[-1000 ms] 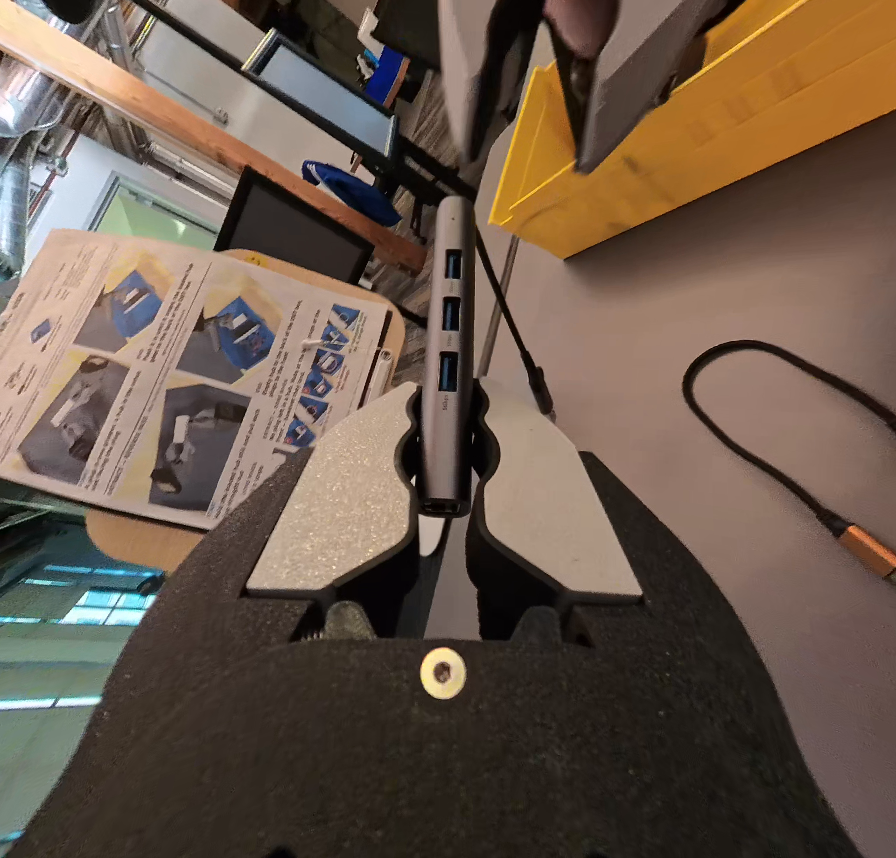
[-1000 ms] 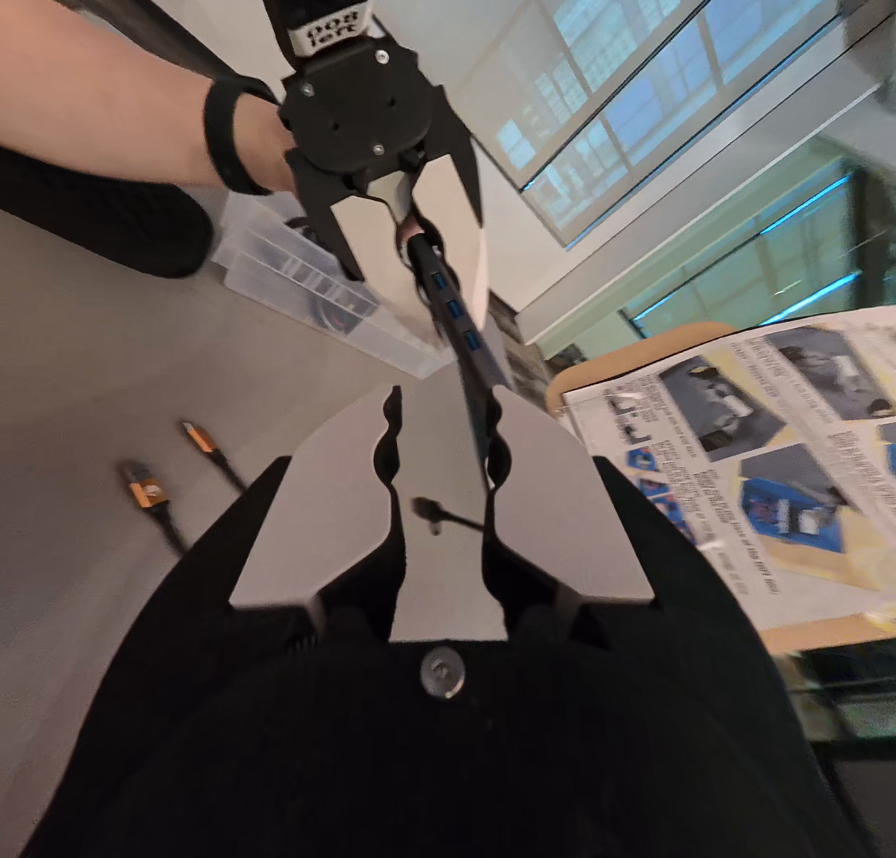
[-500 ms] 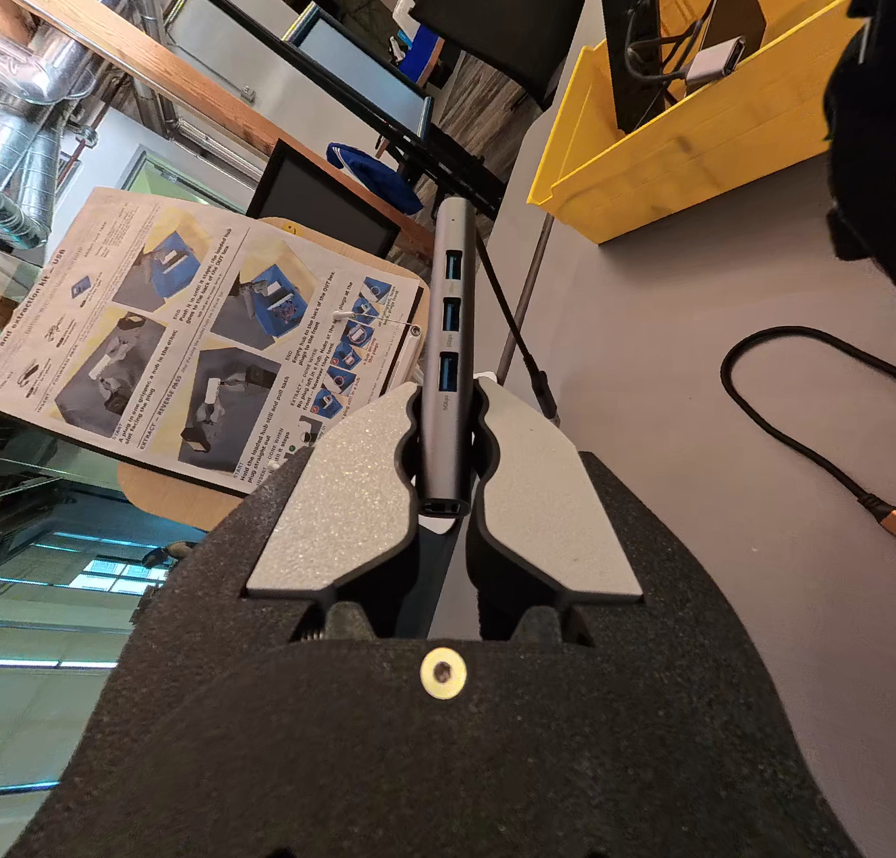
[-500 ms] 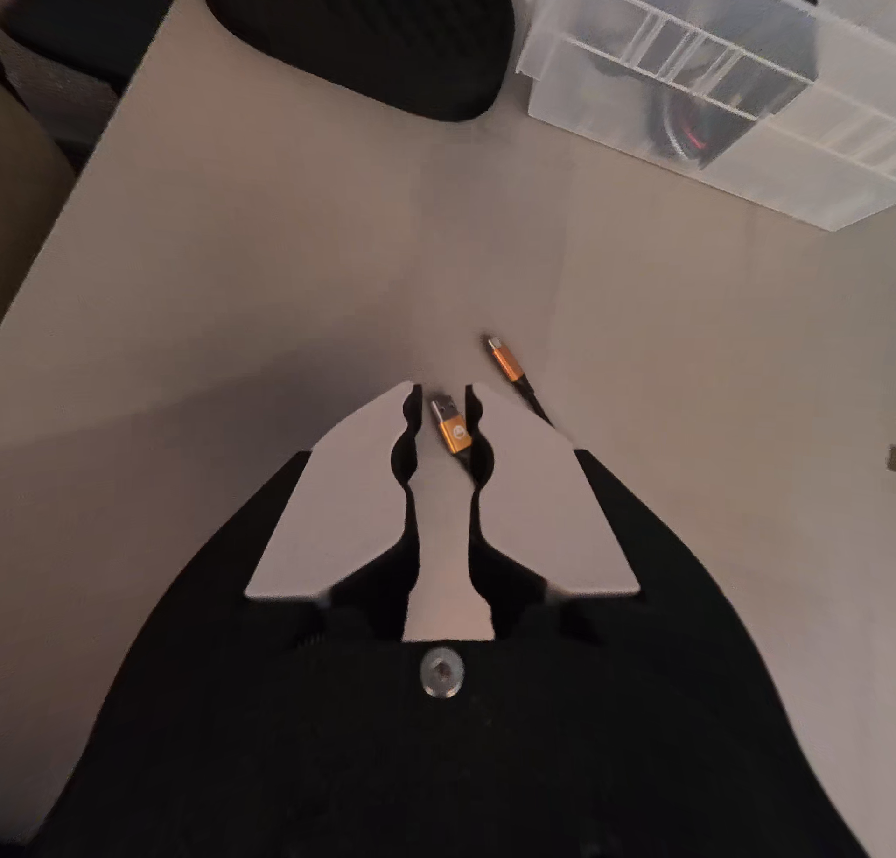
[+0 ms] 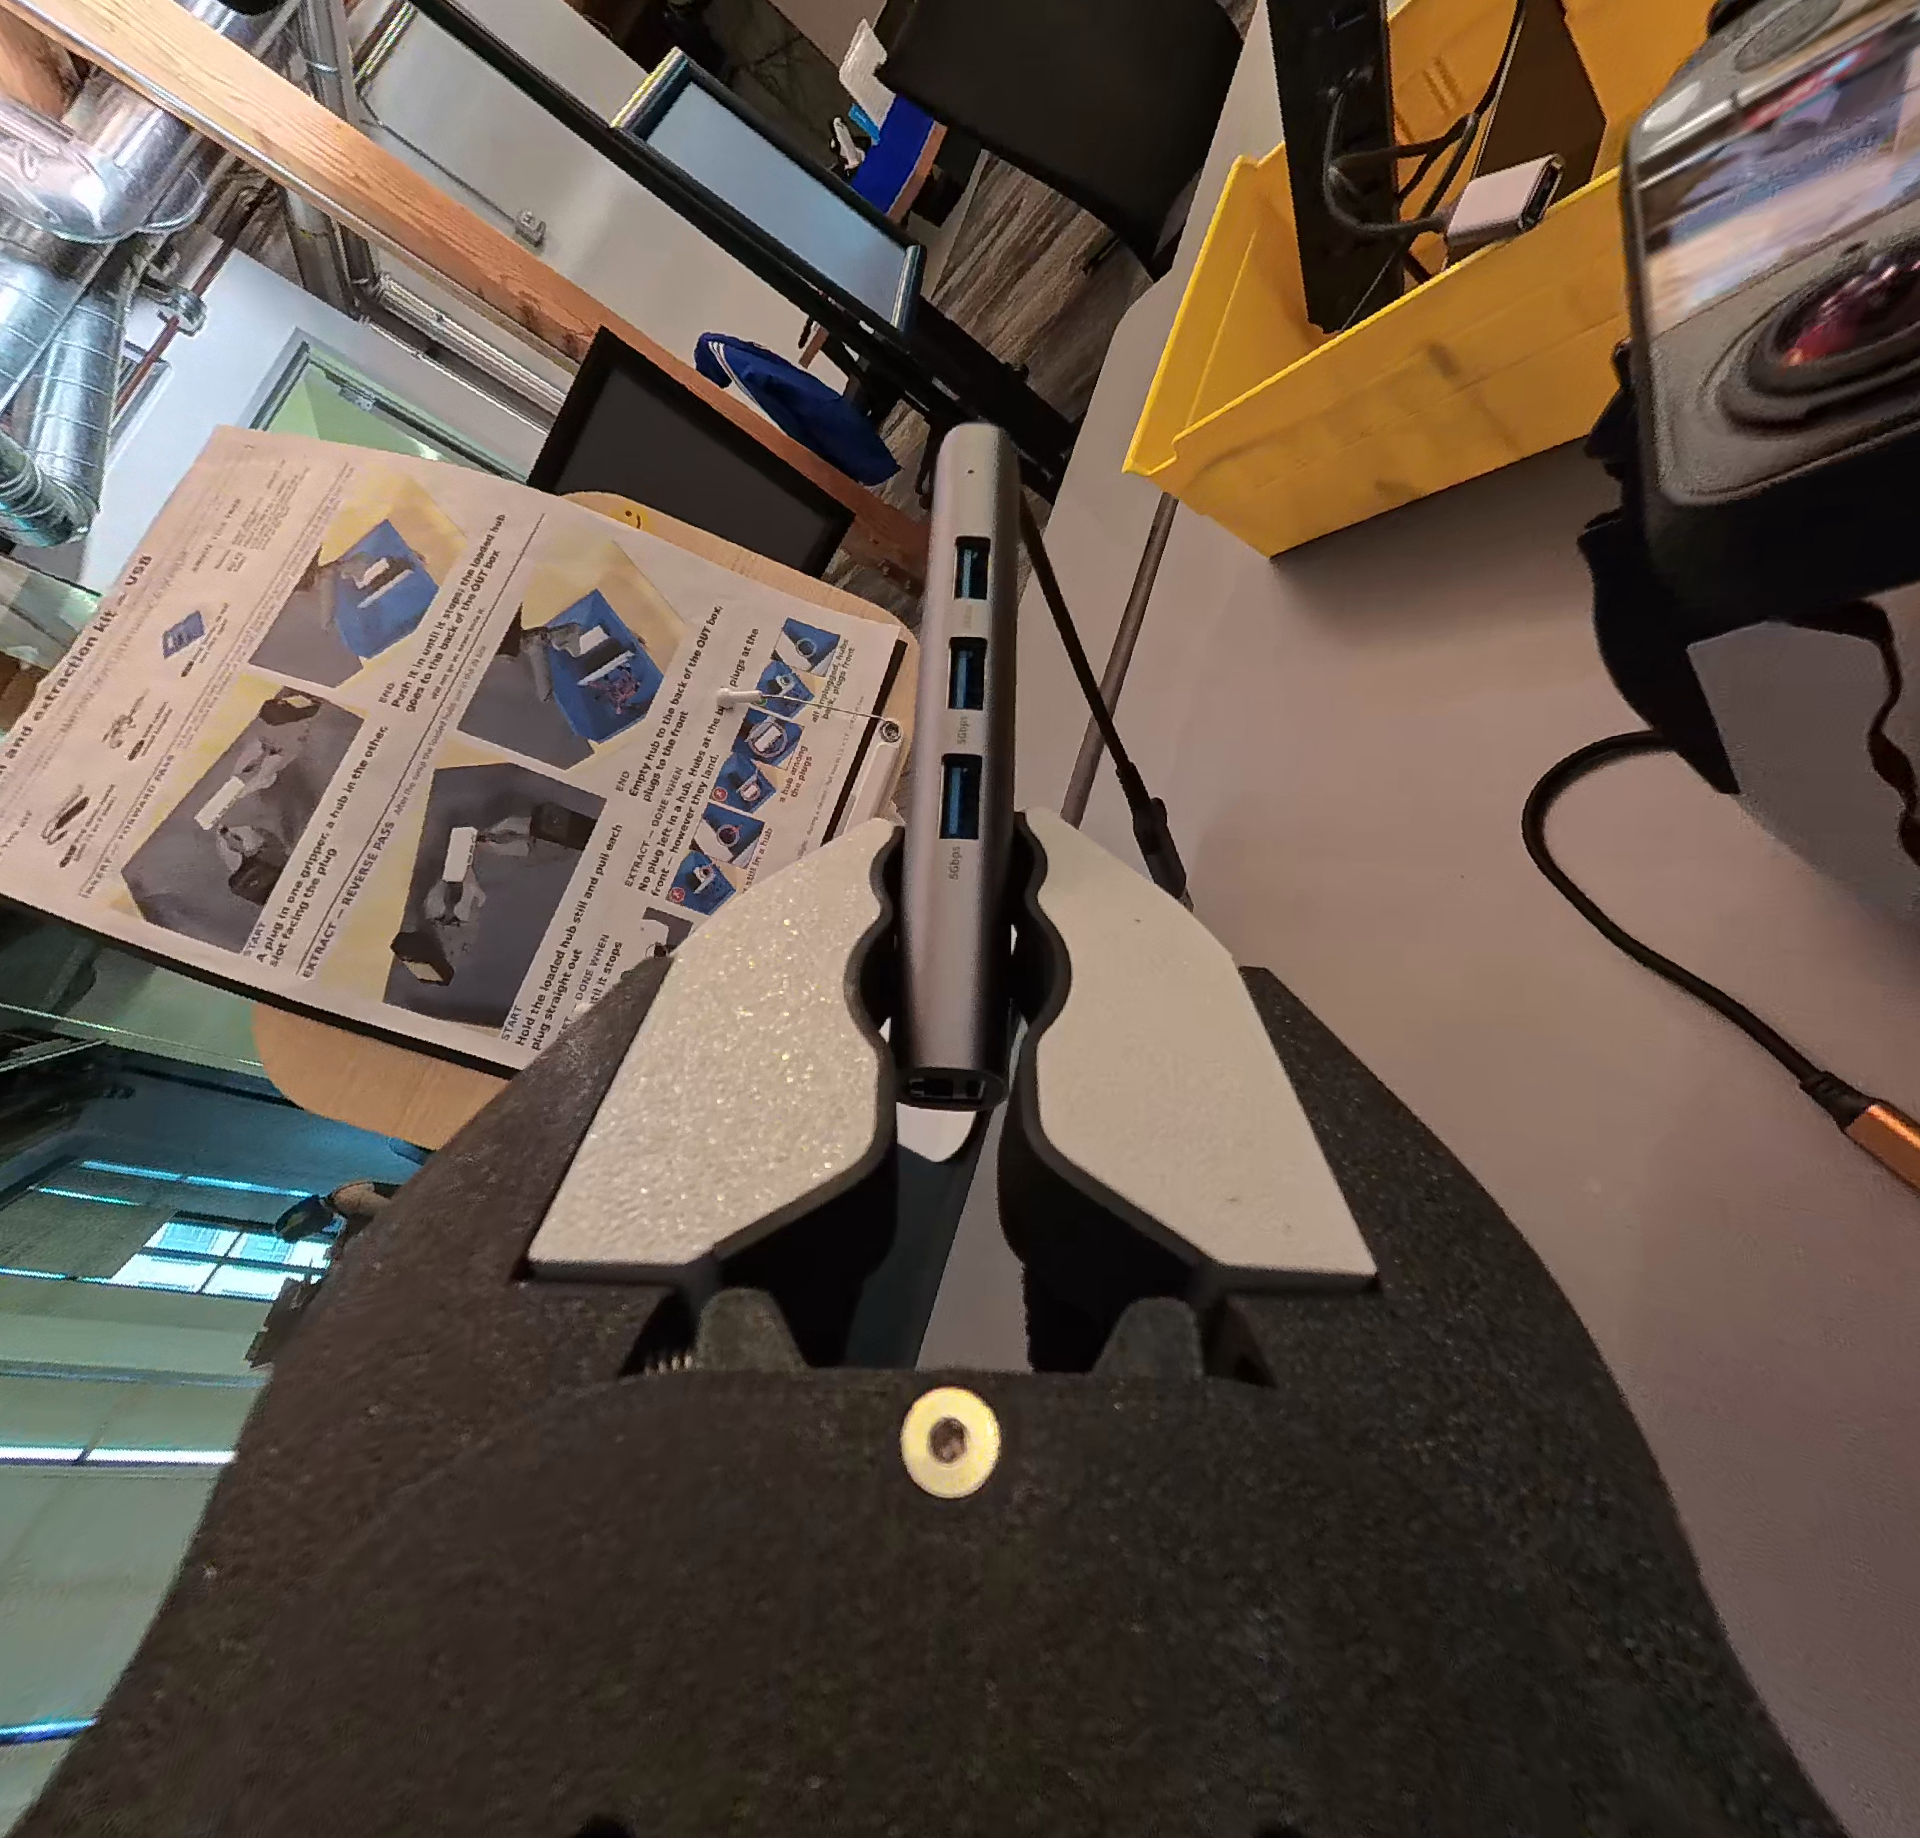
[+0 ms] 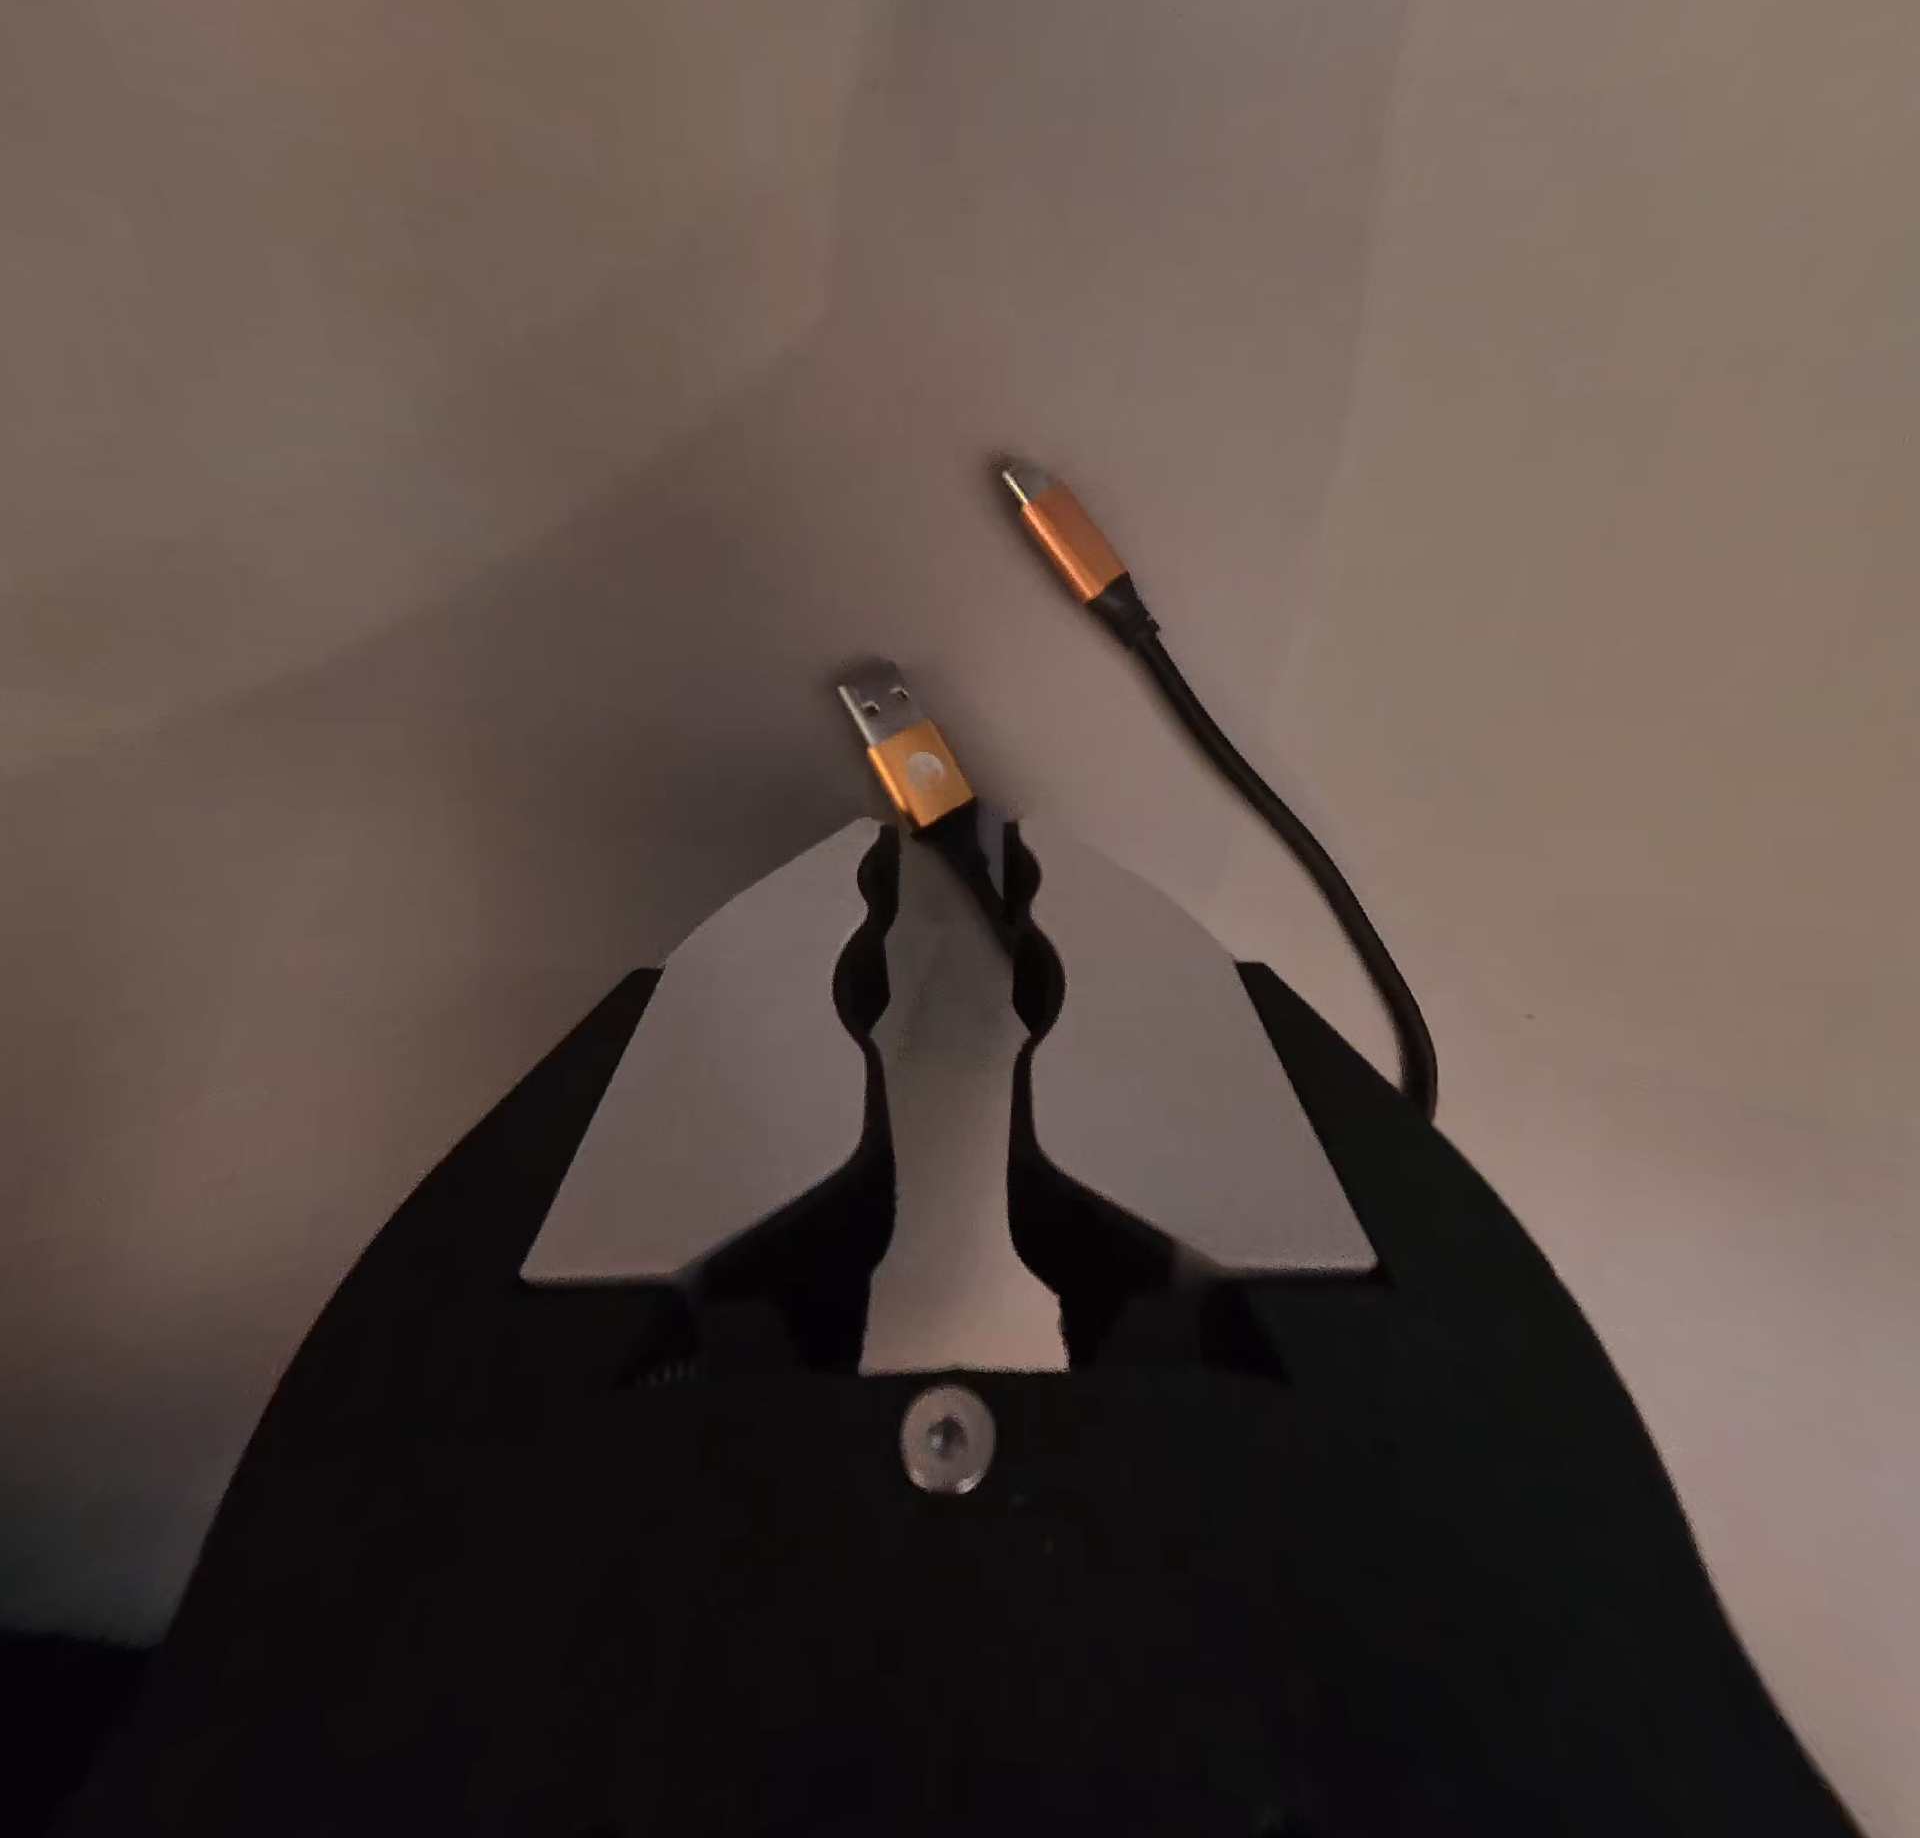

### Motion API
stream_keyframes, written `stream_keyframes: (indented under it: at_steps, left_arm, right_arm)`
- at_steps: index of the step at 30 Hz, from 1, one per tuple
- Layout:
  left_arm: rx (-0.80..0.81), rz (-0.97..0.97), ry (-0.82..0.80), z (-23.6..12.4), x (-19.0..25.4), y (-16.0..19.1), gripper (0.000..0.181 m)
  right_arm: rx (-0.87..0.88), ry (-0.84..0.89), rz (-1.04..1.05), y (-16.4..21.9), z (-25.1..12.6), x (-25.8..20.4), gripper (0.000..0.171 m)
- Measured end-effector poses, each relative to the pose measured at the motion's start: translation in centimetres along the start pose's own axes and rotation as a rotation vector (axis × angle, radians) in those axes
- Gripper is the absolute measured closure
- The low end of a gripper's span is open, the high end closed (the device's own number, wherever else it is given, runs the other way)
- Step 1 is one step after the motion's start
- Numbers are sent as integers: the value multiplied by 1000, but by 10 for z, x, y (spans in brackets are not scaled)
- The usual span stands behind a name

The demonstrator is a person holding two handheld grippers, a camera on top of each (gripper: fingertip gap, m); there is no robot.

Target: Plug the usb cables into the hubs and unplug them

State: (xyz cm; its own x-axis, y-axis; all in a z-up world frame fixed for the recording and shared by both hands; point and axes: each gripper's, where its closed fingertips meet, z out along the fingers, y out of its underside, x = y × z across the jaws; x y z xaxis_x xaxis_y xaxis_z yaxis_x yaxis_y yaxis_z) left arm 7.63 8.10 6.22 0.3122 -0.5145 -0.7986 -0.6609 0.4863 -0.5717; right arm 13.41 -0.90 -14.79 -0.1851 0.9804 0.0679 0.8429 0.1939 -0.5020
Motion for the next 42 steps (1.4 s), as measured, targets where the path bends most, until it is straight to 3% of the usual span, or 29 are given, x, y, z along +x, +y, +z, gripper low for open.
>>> stream_keyframes:
  at_steps: [3,14,21,25,31,42]
  left_arm:
    - [-3,7,7,2,2,0,165]
    - [-4,12,4,1,1,0,165]
    - [3,22,13,1,4,-6,165]
    - [11,19,32,4,9,-9,165]
    - [13,17,46,7,13,-10,165]
    - [31,22,-2,-7,-3,-13,165]
  right_arm:
    - [-5,-30,35,5,6,0,151]
    - [253,-108,144,-11,14,6,157]
    - [238,-165,167,-10,12,2,147]
    - [211,-191,213,-10,11,3,148]
    - [180,-93,80,-4,12,10,161]
    - [244,-156,126,-10,14,7,151]
